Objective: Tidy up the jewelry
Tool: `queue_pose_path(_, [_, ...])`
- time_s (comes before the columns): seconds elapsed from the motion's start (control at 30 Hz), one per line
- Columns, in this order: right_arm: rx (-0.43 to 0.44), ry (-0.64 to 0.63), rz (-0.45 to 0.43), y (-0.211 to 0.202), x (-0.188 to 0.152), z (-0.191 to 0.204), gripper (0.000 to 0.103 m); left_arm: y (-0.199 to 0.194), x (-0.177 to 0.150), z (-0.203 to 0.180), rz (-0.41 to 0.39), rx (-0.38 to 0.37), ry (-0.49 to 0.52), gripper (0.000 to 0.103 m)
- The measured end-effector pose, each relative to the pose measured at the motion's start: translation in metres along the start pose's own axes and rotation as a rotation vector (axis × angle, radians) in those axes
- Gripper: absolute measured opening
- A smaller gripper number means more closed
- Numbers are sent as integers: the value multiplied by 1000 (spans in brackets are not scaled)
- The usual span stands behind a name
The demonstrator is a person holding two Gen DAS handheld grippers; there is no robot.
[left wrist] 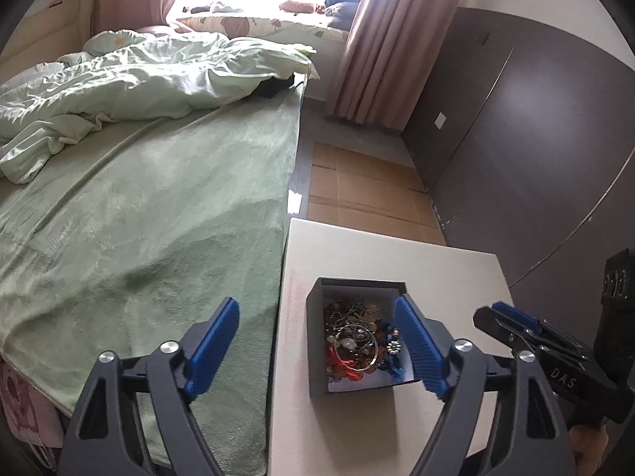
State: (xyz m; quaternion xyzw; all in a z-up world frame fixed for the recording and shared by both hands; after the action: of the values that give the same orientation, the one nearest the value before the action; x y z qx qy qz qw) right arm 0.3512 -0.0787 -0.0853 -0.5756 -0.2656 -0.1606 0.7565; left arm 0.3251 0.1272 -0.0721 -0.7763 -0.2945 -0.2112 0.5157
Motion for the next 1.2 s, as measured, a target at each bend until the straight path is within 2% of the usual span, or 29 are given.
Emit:
queue_pose_path(0.07, [-11,3,-4,-8,-5,-5,62,-6,-3,-6,-17,1,15,89])
queue_pose_path(0.1, [-25,7,-12,-14,-9,-8,72,-9,-5,-9,-23,-1,20,91])
queue_pose_path(0.13, [-33,16,-19,-18,-11,-12,77,-12,-7,-13,-32,-6,27,93])
queue_pose_path(0.23, [-36,50,-31,-36,-19,-21,77,-22,-14,-23,-51,-18,40,94])
queue_pose_path(0.33, [-62,67,-42,-52,-29,-28,87,-31,-23,-34,-67,-34,47,94])
queue_pose_path(0.5, [-85,116,-74,-81,-47,-46,95,-53,-46,-53,-99,-57,54,95])
queue_pose_path(0.67, [-118,123,-115,-112,-62,-56,98,-73,-57,-73,-120,-55,91,95])
queue_pose_path(0.77, [-140,110,-147,-132,-67,-56,98,-89,-63,-79,-132,-75,77,95])
queue_pose_path(0.87, [-123,102,-175,-151,-73,-55,98,-104,-74,-86,-136,-66,68,95])
queue_pose_path(1.1, [-126,73,-184,-180,-95,-53,98,-142,-94,-120,-176,-41,160,95])
queue_pose_path(1.2, [-128,63,-208,-196,-105,-53,98,-157,-99,-128,-198,-41,166,95])
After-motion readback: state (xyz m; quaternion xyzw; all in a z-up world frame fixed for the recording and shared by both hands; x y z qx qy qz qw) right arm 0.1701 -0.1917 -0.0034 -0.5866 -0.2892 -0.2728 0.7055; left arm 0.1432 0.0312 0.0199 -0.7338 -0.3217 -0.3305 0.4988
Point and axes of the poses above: each gripper's, at about its wrist camera, not at the fingertips, and y roughly the way its jaws point, z to its left, x to its top, the point moved 4 cm from there along y, roughly the way its jaws point, and after that the axes turned 11 degrees about -x, right-handed, at the moved point
